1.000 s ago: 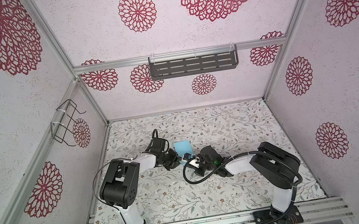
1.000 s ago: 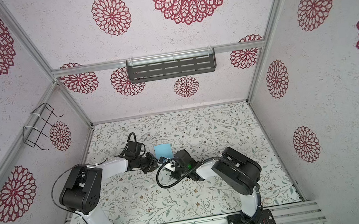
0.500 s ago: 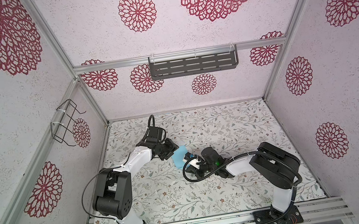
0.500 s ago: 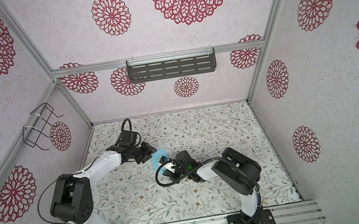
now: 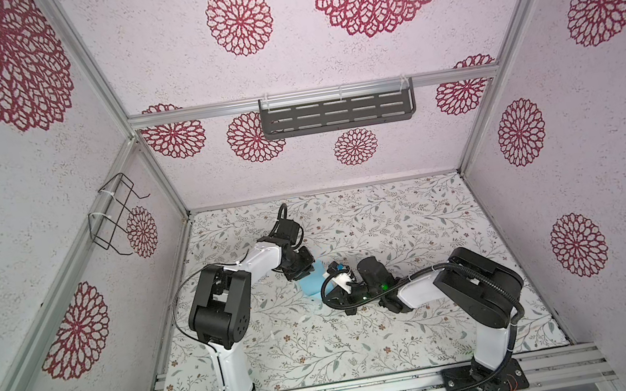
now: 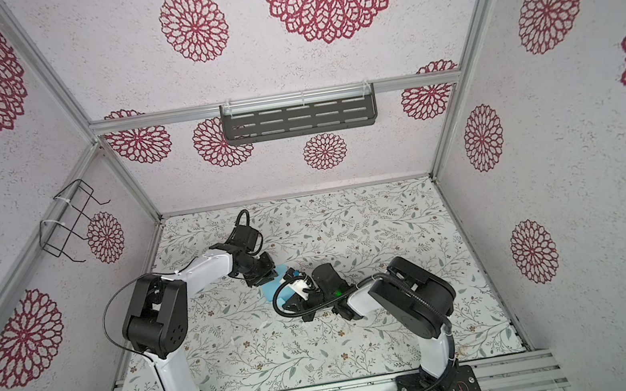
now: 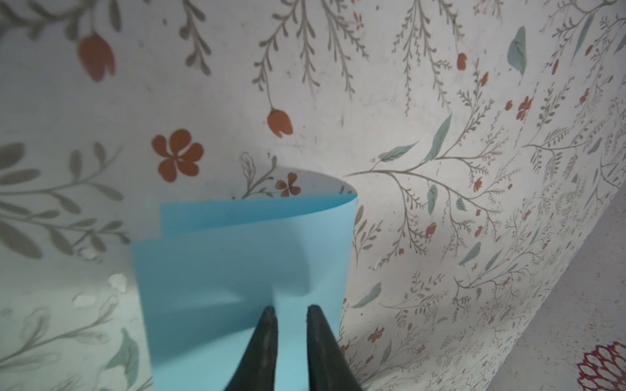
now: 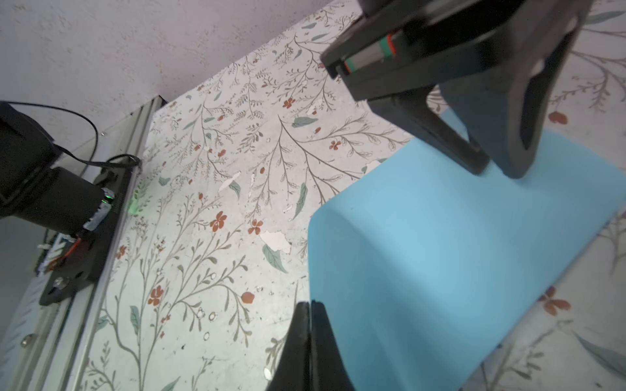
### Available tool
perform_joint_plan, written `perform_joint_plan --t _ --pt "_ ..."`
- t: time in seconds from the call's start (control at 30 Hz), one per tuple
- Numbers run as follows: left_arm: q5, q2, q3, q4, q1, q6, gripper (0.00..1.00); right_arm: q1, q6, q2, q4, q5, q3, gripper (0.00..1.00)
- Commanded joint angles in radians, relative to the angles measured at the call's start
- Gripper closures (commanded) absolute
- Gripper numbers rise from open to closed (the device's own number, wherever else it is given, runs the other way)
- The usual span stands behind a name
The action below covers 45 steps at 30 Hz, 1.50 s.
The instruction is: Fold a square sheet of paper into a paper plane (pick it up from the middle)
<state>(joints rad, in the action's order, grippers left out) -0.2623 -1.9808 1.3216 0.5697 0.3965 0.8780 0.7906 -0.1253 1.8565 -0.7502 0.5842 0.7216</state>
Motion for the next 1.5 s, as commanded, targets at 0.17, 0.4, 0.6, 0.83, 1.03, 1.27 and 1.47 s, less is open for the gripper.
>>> perform_joint_plan --t 0.17,0.4,0.6,0.83,1.03,1.27,1.47 --pt "0.037 -0.047 0.011 0.060 0.015 -0.045 0.88 -0.031 -0.093 0.038 -0.029 0.056 0.036 0.93" --pt "0.035 -0.059 0.008 0.068 0.016 -0.063 0.92 -0.053 -0.139 0.049 0.075 0.017 0.080 0.90" --pt "0.032 -0.066 0.008 0.067 0.017 -0.073 0.94 -0.065 -0.149 0.071 0.169 0.020 0.132 0.89" --pt "0.023 -0.068 0.008 0.064 0.017 -0.080 0.95 -0.067 -0.144 0.089 0.232 -0.020 0.160 0.89" --pt "0.019 -0.071 0.008 0.061 0.017 -0.081 0.95 -0.068 -0.129 0.092 0.262 -0.056 0.176 0.93" --pt "0.014 -0.079 0.010 0.060 0.017 -0.088 0.96 -0.068 -0.099 0.086 0.285 -0.078 0.182 0.95" --pt "0.011 -0.081 0.008 0.061 0.016 -0.091 0.97 -0.068 -0.093 0.089 0.292 -0.082 0.187 0.96"
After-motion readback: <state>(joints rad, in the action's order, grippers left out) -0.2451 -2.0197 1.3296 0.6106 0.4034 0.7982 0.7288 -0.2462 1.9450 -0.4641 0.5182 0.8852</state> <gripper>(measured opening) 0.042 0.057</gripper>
